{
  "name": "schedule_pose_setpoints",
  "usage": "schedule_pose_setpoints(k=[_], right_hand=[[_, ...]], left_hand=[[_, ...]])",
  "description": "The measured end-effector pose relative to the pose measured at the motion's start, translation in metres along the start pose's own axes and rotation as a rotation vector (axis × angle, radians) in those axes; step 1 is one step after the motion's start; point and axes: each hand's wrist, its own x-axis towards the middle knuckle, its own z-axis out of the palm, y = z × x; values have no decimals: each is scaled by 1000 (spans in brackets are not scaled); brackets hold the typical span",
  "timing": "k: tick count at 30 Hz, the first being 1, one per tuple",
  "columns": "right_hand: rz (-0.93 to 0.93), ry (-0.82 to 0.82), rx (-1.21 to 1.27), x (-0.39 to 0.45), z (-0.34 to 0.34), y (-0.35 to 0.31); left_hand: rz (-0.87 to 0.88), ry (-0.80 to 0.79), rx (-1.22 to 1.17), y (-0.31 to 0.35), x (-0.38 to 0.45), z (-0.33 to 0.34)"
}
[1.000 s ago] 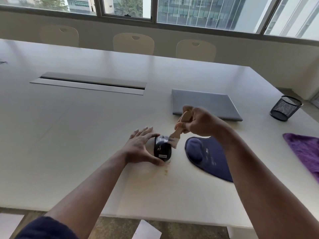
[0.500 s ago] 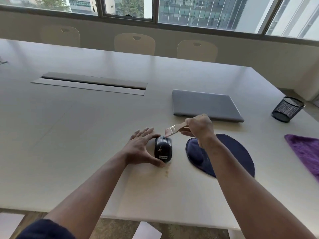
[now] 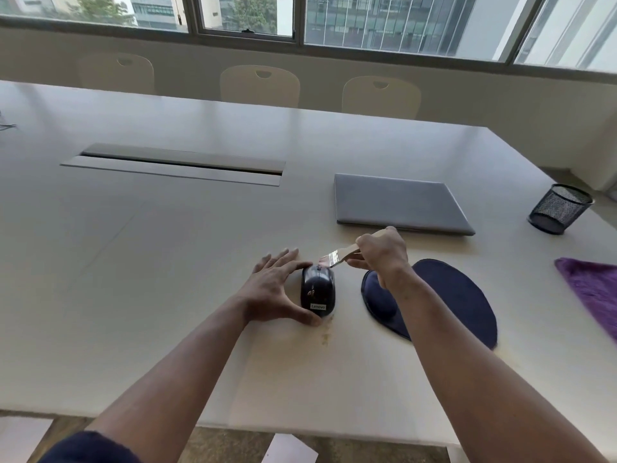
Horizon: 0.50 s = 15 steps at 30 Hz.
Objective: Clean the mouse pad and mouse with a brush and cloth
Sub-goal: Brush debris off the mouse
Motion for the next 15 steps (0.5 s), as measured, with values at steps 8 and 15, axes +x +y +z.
schedule_pose_setpoints(k=[8,15], right_hand=[[-14,-39,-115,5,-5,-16],[-69,14,-82,2,-1,-8]], left_hand=[[5,1,5,0,0,0],[6,5,1,0,-1,0]])
